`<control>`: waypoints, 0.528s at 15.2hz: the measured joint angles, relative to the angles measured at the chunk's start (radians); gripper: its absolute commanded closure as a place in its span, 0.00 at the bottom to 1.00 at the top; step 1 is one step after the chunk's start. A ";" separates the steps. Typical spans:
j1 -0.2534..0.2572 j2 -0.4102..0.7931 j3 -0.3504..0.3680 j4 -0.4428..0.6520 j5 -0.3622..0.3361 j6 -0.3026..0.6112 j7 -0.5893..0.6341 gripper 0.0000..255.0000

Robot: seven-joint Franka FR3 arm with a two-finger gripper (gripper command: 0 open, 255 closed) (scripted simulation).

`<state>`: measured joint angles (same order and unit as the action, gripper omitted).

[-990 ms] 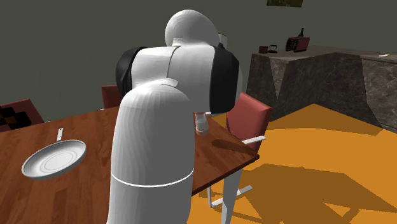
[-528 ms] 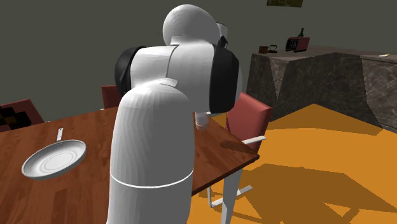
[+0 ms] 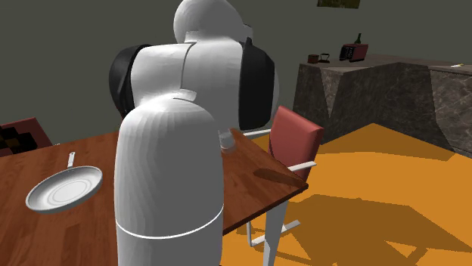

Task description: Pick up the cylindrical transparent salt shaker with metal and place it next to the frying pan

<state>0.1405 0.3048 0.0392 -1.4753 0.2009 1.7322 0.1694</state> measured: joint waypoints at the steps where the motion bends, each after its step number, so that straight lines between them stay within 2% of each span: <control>1: 0.013 -0.006 0.007 -0.011 -0.001 0.010 0.019 1.00; 8: 0.107 -0.075 0.061 -0.103 -0.004 0.063 0.159 1.00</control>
<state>0.2474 0.2301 0.1002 -1.5787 0.1965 1.7949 0.3282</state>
